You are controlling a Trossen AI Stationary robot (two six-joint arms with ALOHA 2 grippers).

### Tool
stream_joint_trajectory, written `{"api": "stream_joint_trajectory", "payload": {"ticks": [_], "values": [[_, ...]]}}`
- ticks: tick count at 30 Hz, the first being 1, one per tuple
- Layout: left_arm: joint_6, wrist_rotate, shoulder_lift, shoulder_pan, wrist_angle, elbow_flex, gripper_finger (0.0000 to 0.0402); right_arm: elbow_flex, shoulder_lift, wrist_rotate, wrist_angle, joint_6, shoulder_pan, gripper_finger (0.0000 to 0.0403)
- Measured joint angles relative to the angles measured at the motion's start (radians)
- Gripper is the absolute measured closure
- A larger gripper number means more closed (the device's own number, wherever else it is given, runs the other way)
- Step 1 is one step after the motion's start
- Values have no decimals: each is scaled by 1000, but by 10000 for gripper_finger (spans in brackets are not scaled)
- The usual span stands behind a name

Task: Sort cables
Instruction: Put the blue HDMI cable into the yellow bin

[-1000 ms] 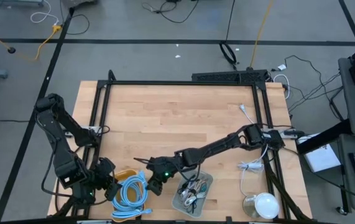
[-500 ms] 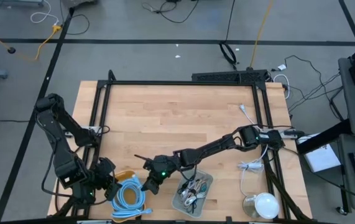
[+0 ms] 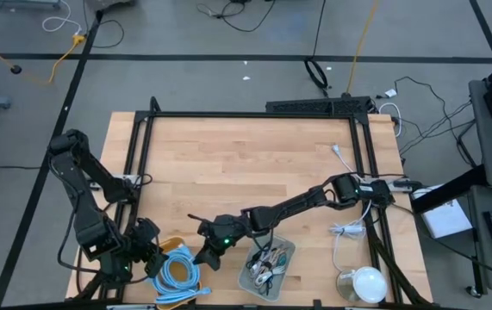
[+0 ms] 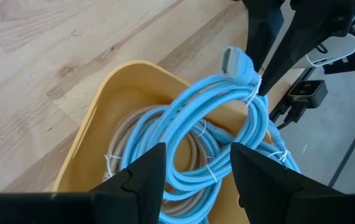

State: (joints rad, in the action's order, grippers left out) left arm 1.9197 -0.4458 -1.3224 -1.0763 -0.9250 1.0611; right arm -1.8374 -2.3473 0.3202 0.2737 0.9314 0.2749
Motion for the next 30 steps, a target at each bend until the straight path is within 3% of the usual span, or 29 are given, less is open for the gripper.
{"api": "stream_joint_trajectory", "payload": {"ticks": [10, 30], "values": [[20, 0, 0, 0, -20, 0, 220, 0, 64, 2, 52, -11, -4, 377], [-32, 2, 0, 68, -70, 0, 220, -1, 64, 47, 44, 3, -1, 377]]}}
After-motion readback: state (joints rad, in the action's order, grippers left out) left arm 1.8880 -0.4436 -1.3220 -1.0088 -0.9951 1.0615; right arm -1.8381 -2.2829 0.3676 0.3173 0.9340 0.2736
